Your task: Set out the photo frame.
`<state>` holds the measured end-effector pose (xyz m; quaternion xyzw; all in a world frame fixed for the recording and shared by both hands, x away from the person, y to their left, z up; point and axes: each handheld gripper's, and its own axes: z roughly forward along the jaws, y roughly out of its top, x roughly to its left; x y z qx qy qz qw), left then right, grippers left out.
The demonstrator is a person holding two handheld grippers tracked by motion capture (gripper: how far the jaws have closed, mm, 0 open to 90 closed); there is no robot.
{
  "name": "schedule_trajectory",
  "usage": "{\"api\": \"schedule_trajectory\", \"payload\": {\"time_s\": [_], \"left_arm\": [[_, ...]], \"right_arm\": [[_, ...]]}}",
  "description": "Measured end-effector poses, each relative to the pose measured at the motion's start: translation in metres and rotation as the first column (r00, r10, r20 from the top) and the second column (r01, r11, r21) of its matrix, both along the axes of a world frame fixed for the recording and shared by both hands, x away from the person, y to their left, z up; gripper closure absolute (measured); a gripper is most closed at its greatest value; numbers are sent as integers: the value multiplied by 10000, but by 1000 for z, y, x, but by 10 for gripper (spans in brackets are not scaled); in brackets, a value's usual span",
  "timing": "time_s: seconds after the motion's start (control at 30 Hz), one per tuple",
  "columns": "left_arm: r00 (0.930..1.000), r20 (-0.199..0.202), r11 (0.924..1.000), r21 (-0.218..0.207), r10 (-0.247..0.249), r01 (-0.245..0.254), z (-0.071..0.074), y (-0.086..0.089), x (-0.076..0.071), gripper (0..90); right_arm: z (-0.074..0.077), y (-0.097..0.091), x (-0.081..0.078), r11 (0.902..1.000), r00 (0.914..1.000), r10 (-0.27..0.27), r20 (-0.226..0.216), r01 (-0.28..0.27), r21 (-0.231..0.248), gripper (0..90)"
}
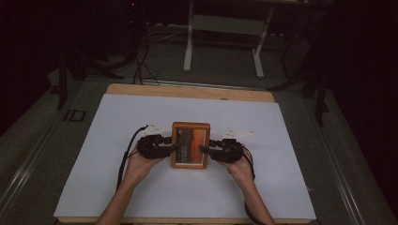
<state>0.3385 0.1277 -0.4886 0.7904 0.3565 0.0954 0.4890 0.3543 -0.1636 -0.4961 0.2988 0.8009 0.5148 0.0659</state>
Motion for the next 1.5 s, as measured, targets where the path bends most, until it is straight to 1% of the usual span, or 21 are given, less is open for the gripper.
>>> {"api": "schedule_trajectory", "payload": {"time_s": [0.07,0.13,0.23,0.33,0.4,0.47,0.57,0.63,0.67,0.8,0.97,1.1,1.17,1.23,1.33,1.37,1.43,1.5], "left_arm": [[9999,-108,10000,-27,-19,19,0,0,0,569],[9996,-260,9998,-158,-76,72,0,2,0,528],[9993,-360,9993,-351,-96,83,1,5,-1,496],[9993,-372,9985,-555,-52,32,3,10,-2,486],[9994,-342,9981,-618,-7,-14,5,13,-4,480],[9994,-340,9978,-667,36,-58,8,16,-5,477],[9995,-277,9977,-652,165,-182,11,21,-8,469],[9994,-270,9977,-627,228,-245,13,22,-9,469],[9992,-212,9972,-653,348,-361,16,26,-11,469],[9988,-22,9960,-743,491,-491,23,35,-17,463],[9965,303,9957,-532,780,-764,30,44,-23,456],[9943,395,9946,-336,991,-978,32,50,-26,455],[9933,399,9940,-206,1081,-1073,31,53,-26,455],[9923,357,9928,-209,1184,-1177,30,57,-26,455],[9905,269,9908,-183,1345,-1340,27,62,-26,455],[9897,252,9900,-89,1412,-1410,25,64,-26,455],[9881,175,9882,93,1527,-1529,22,66,-26,455],[9856,88,9849,377,1686,-1688,17,67,-26,454]], "right_arm": [[1,0,0,10000,10000,-10,-3,10,-68,595],[2,-1,0,9997,9999,-137,0,137,-202,559],[3,-4,0,9996,9996,-281,-72,281,-94,528],[6,-7,-1,9997,9997,-258,5,258,-50,503],[8,-9,-3,9998,9998,-198,28,199,-57,497],[11,-11,-4,9997,9997,-195,147,197,-151,494],[16,-15,-6,9995,9994,-186,279,193,-256,489],[17,-16,-7,9995,9993,-210,322,218,-238,488],[18,-18,-7,9995,9992,-229,336,236,-217,488],[23,-26,-8,9992,9986,-330,411,339,-206,479],[25,-40,-9,9983,9977,-552,401,558,-137,479],[26,-50,-8,9974,9969,-709,337,712,-88,470],[25,-54,-8,9965,9962,-795,345,803,-235,470],[24,-58,-8,9952,9954,-893,343,906,-373,467],[22,-64,-8,9935,9942,-1032,294,1044,-458,463],[22,-66,-8,9928,9937,-1082,276,1095,-481,462],[20,-70,-8,9901,9924,-1200,268,1216,-694,457],[17,-74,-8,9860,9903,-1362,255,1381,-940,451]]}}
